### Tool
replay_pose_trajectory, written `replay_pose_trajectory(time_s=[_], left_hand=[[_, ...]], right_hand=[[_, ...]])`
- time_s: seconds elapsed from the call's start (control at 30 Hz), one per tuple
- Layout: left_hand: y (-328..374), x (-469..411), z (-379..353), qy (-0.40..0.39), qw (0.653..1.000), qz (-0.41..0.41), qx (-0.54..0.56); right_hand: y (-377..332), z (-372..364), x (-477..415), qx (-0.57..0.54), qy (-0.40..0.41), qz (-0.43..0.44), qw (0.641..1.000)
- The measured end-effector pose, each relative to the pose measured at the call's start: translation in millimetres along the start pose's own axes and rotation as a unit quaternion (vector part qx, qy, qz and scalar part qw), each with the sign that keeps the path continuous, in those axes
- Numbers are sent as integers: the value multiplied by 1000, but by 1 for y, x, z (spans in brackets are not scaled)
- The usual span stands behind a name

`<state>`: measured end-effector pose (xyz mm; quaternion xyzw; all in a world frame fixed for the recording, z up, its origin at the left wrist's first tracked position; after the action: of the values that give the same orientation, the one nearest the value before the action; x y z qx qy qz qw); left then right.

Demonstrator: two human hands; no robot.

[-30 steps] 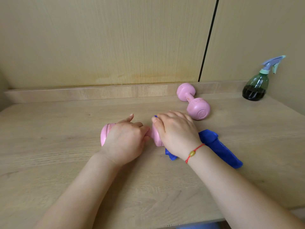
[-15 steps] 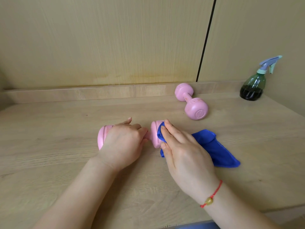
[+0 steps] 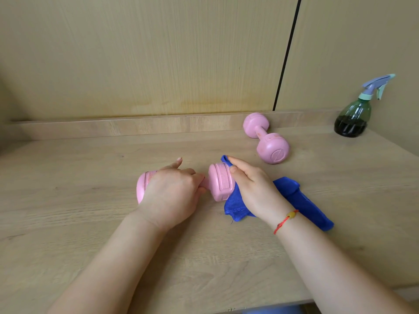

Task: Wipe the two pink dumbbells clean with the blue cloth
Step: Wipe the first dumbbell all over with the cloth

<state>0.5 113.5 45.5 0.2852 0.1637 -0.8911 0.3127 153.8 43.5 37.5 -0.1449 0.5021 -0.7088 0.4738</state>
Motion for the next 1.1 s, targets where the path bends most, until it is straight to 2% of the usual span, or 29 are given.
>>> replay_pose_trajectory(time_s=[0.1, 0.27, 0.43, 0.5, 0.7, 0.9, 1.0, 1.1], left_hand=[[-2, -1, -1, -12, 1000, 4, -1], [-4, -12, -1, -68, 997, -14, -19], [-5, -13, 4, -94, 995, 3, -20], [-1, -13, 8, -100, 995, 7, -26], [1, -13, 12, -99, 994, 20, -38], [-4, -16, 3, -108, 993, 12, -35], [-4, -18, 4, -96, 995, 12, -31], [-4, -17, 2, -102, 993, -26, -56]], right_hand=[[12, 4, 12, -31, 15, -37, 999], [29, 9, 23, 17, -3, -2, 1000], [23, 26, 2, -116, 38, -90, 988], [17, 25, -7, -119, 55, -70, 989], [4, 7, 7, -34, 2, 54, 998], [19, 17, 17, 62, 57, 101, 991], [32, 18, 18, 59, 62, 43, 995], [41, 22, 9, 20, 100, -14, 995]])
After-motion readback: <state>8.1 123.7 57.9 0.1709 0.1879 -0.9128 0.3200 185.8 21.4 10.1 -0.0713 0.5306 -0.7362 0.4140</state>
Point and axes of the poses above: each hand's wrist, its own x-axis away from the middle knuckle, its own z-axis out of the back of the hand, y = z × x, the point moved 4 cm from there along -x, towards the middle knuckle, and after that the axes turned 15 degrees about y, right-handed, at the moved point
